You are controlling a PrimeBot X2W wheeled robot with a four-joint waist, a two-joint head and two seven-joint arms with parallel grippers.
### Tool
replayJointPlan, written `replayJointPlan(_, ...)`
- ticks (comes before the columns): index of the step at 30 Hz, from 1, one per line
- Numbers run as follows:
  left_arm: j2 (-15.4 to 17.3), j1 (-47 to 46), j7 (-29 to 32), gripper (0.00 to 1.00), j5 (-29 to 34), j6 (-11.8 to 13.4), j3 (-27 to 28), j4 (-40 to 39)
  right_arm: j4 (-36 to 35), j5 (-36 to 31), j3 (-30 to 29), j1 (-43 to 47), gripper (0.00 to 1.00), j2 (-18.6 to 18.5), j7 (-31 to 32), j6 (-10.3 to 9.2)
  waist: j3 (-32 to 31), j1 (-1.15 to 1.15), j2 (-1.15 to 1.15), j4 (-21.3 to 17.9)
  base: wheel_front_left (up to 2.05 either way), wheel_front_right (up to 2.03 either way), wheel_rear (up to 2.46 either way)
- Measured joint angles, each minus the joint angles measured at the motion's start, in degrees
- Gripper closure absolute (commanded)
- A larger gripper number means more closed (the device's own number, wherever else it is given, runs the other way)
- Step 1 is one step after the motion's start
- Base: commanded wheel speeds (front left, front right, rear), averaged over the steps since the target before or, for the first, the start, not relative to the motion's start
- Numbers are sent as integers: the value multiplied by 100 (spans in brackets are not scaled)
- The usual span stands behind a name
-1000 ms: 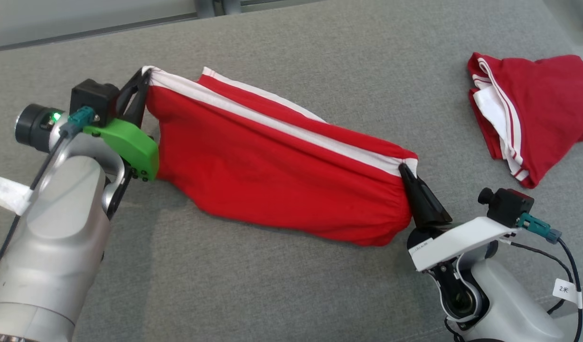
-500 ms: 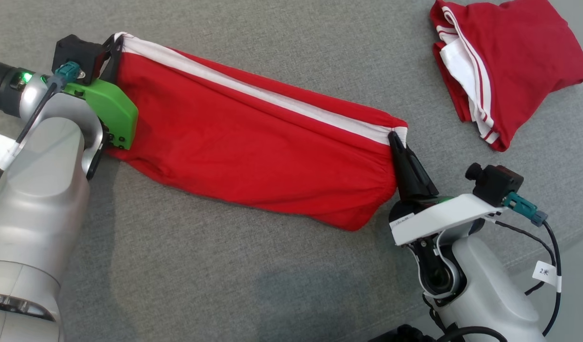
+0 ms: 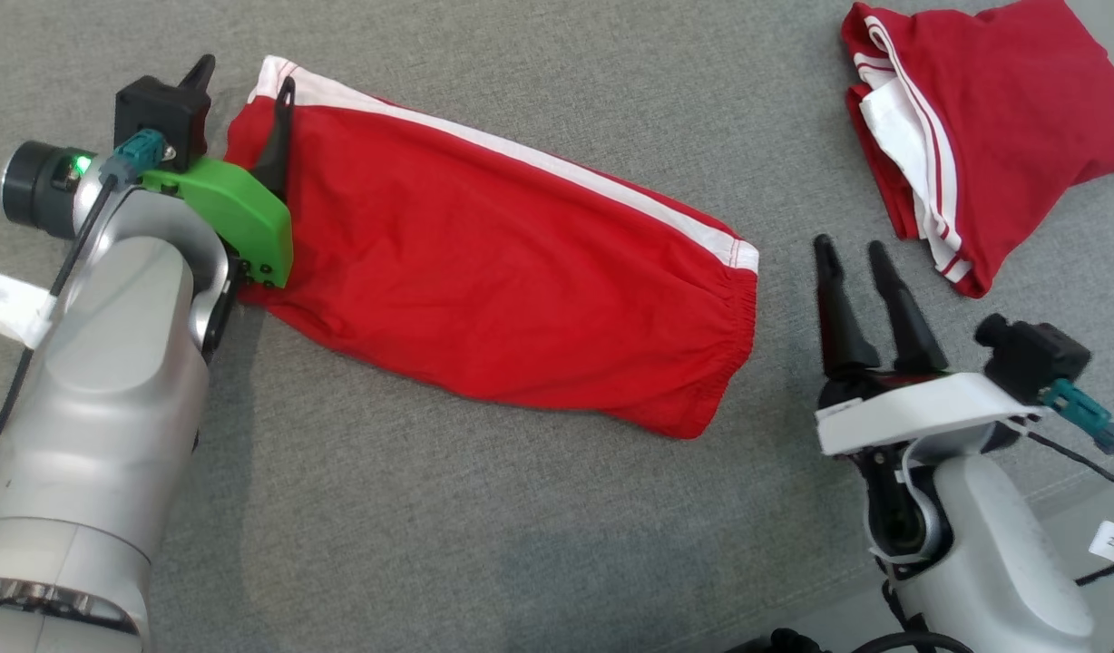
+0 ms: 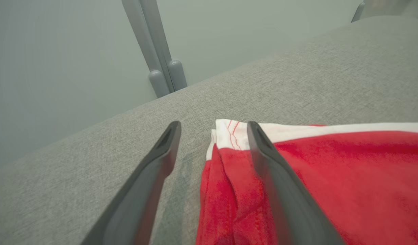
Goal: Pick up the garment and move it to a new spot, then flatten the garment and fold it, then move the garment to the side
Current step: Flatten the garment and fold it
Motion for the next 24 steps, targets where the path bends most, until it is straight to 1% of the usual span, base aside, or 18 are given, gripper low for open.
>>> replayJointPlan(2, -13, 204, -4, 0, -100, 0, 108, -151, -116, -319, -453, 140, 0, -9, 0, 0, -77, 0, 0, 49, 0, 0, 0)
replayJointPlan(4, -5, 399, -4, 0, -75, -1, 111, -274, -220, -645, -854, 277, 0, 1, 0, 0, -161, 0, 0, 91, 0, 0, 0)
replayJointPlan(7, -51, 647, -5, 0, -176, -1, 216, -275, -248, -917, -1317, 468, 0, 3, 0, 0, -295, 0, 0, 156, 0, 0, 0)
replayJointPlan(13, -177, 1141, -5, 0, -455, -1, 341, 127, -392, -1279, -1679, 614, 0, 14, 0, 0, -554, 0, 0, 238, 0, 0, 0)
replayJointPlan(17, -279, 1228, -22, 0, -555, -1, 374, 345, -442, -1419, -1694, 643, 0, 15, 0, 0, -652, -1, 0, 253, 0, 0, 0)
replayJointPlan(18, -297, 1244, -22, 31, -567, -1, 375, 387, -447, -1434, -1683, 647, 0, 14, 0, 0, -665, 0, 0, 251, 0, 0, 0)
replayJointPlan(19, -322, 1250, -23, 71, -587, -1, 370, 424, -452, -1457, -1674, 649, 0, 14, 0, 0, -679, 0, 0, 249, 0, 0, 0)
replayJointPlan(20, -346, 1260, -23, 100, -591, -1, 368, 456, -457, -1459, -1674, 654, 0, 14, 0, 0, -696, -1, 0, 246, 0, 0, 0)
replayJointPlan(24, -465, 1396, -24, 100, -687, -36, 361, 517, -442, -1457, -1691, 759, 0, 14, 0, 0, -825, 0, 0, 269, 0, 0, 0)
